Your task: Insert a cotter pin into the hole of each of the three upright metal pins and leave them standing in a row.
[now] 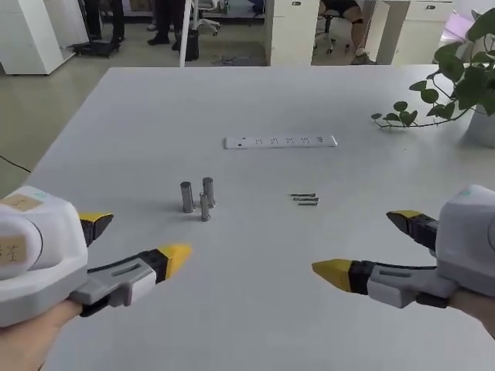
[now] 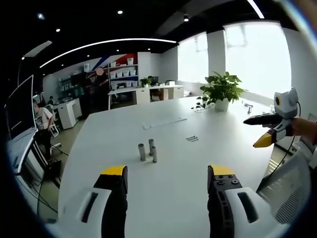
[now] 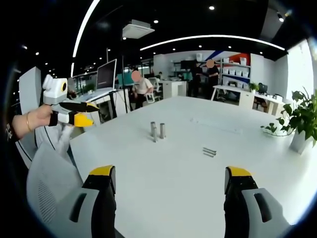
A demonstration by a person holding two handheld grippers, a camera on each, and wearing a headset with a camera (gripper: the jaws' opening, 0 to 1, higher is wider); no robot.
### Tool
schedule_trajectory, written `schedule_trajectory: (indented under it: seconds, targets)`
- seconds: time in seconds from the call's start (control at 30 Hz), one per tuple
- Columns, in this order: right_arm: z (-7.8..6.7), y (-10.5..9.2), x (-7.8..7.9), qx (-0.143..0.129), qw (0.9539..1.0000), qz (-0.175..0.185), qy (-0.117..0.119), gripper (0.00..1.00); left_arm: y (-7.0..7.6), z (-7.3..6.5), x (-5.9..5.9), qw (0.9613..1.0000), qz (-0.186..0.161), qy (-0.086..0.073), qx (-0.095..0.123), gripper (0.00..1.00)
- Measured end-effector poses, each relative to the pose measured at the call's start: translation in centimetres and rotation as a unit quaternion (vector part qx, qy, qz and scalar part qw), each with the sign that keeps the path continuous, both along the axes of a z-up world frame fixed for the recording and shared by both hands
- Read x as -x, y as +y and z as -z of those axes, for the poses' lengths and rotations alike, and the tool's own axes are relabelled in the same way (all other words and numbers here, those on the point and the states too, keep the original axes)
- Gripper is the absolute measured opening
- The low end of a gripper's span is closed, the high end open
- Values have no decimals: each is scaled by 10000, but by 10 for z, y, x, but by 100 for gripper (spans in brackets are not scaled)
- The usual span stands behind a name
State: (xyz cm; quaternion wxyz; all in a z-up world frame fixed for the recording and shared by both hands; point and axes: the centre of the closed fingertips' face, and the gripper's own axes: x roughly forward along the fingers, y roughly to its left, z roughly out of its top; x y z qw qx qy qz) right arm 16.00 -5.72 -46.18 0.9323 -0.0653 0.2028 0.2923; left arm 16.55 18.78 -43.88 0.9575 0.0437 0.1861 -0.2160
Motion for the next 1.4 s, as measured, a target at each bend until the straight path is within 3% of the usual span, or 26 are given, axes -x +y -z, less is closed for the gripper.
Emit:
schedule_trajectory:
  seconds: [0.17,0.3,0.47,0.73,0.93,1.0,1.1,1.4]
  targets:
    - [1,3,-4,-85,10000,22,-10,87,0,1,-17,9999,-9,-120,-28,57]
    - [0,6,-7,-191,9998,26,-83,84,0,2,-31,9994,-5,-254,247,52]
    - [3,7,-16,-194,9998,61,-88,80,4,8,-54,9989,21,-333,336,42]
    - [3,10,-32,-271,9995,51,-141,75,-1,25,-92,9987,225,-395,249,34]
    - [6,13,-42,-335,9993,46,-135,71,-18,48,-112,9983,495,-307,80,29]
    - [7,14,-46,-370,9992,78,-127,70,-24,57,-120,9982,556,-212,-9,27]
    - [10,14,-51,-484,9987,157,-93,69,-32,69,-134,9974,663,-214,-179,27]
    - [18,20,-63,-448,9989,87,-78,65,-39,100,-164,9967,779,-30,-218,24]
